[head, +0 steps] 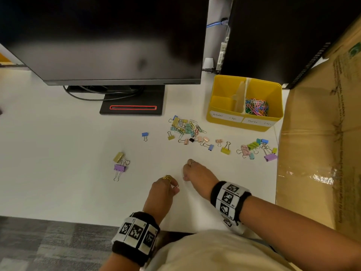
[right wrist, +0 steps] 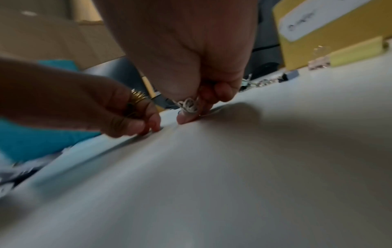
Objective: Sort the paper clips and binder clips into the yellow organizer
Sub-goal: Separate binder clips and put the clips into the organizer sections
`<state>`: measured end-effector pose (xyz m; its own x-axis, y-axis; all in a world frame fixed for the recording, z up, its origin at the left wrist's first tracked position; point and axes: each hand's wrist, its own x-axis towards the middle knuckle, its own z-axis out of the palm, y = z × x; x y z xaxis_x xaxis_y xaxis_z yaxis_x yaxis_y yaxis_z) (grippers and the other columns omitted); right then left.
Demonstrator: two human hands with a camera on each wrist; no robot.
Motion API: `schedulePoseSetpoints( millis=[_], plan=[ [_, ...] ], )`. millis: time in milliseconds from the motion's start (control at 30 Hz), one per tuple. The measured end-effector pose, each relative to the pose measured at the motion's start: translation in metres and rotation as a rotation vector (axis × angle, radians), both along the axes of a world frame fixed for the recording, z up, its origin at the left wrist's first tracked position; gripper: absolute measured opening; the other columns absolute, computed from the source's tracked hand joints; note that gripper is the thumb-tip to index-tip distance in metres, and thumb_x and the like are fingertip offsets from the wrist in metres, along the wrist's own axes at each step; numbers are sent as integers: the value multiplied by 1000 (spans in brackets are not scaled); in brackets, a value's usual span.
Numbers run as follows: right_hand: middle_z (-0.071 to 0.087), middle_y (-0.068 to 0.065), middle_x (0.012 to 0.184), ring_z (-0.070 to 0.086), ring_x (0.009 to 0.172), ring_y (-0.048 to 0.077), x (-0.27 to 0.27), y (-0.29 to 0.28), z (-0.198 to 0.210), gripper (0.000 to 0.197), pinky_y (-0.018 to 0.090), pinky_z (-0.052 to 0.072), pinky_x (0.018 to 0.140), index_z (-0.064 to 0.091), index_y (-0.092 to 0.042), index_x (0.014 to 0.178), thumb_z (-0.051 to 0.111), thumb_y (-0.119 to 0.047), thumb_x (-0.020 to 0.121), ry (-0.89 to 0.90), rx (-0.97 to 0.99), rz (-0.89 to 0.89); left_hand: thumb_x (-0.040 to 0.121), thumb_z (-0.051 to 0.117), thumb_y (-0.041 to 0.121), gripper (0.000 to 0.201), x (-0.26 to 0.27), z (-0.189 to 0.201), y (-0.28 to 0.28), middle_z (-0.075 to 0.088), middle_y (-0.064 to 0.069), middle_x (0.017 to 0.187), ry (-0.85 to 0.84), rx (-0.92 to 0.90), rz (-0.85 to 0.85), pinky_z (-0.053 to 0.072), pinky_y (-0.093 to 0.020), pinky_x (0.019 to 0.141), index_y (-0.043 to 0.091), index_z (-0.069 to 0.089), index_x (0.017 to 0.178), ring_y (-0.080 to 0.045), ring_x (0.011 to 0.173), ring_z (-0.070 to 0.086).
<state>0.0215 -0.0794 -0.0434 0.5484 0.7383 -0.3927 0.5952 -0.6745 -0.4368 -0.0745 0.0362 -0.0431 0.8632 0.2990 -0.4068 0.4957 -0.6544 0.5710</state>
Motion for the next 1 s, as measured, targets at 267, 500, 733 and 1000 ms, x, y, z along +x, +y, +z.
schedulePoseSetpoints(
  millis=[267,500,733,1000],
  plan=[
    [48,13,91,49,83,24,16,-52,18,28,31,33,67,45,-8,96,36,11,78,-3,74,-85,98,38,19,22,46,44,-1,52,1,95,213,-303,-131,38,-13,63,10,57,105,-12,83,47],
    [43,-4,71,40,66,9,142,-111,79,24,21,32,59,46,-18,81,38,3,88,115,644,-900,98,38,18,24,206,119,-87,50,-6,79,-52,-479,-321,41,-28,63,5,58,97,-16,69,46],
    [57,11,81,53,83,26,213,-124,91,36,41,47,79,59,-9,84,33,-28,99,462,831,-1290,94,38,7,28,302,106,-146,60,-27,117,-13,-459,-240,47,-38,91,-7,59,106,-29,99,57],
    [62,1,86,57,83,6,159,-123,80,14,22,47,79,64,-10,89,51,-14,91,-106,706,-837,91,50,7,25,209,95,-72,66,-10,108,-486,-194,-194,52,-33,84,11,64,111,-22,89,62]
  ],
)
